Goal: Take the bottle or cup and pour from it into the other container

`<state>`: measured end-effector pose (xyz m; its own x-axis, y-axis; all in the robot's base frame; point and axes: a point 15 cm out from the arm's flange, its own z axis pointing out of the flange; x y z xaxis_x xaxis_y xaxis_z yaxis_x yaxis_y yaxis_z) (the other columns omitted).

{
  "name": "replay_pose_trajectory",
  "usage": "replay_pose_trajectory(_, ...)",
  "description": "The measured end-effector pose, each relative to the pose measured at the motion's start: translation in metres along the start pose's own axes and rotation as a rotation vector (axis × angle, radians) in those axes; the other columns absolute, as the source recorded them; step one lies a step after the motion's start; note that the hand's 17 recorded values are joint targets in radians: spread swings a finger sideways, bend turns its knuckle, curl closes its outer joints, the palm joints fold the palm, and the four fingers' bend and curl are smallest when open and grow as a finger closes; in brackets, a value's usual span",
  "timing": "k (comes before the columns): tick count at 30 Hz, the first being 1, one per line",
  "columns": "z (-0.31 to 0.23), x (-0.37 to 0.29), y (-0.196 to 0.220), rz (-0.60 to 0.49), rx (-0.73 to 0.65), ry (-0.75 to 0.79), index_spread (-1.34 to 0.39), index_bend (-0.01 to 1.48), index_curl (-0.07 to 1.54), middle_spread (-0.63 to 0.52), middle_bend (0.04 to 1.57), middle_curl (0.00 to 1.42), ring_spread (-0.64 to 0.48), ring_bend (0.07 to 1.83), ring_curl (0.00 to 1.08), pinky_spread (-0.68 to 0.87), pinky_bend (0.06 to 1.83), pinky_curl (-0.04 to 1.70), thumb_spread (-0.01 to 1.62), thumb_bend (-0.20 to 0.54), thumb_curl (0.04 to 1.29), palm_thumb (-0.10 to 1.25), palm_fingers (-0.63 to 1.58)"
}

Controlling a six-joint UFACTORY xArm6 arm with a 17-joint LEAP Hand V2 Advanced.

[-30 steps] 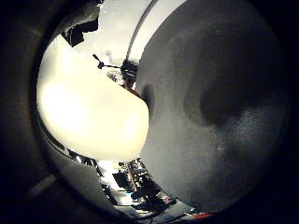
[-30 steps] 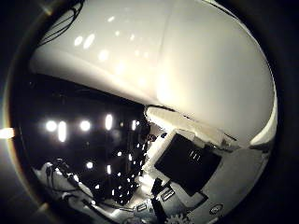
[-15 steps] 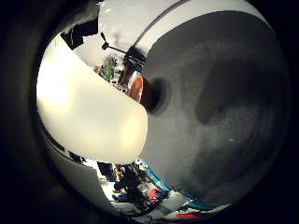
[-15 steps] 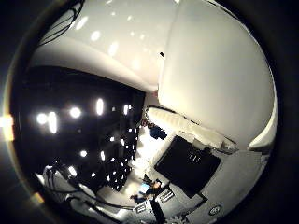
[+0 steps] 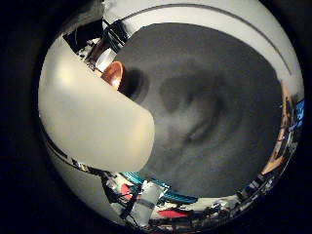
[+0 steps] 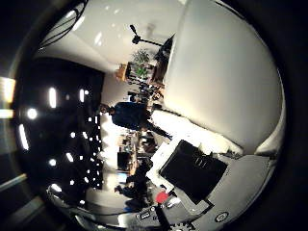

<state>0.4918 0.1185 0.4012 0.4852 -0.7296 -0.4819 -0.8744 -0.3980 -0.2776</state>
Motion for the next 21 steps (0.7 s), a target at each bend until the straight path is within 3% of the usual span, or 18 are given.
replay_pose_trajectory(12, 0.046, -0.068, -0.038, -0.184, -0.144, 0.291, -0.54, 0.30, 1.09, -0.28, 0.94, 0.91, -0.27, 1.26, 0.68, -0.44, 1.03, 0.95, 0.93, -0.026, 0.49, 0.84, 0.91)
replay_pose_trajectory(21, 0.077, -0.097, -0.049, -0.402, -0.242, 0.601, -0.56, 0.25, 1.09, -0.28, 0.89, 0.91, -0.26, 1.23, 0.67, -0.44, 1.01, 0.94, 0.90, -0.027, 0.50, 0.85, 0.97)
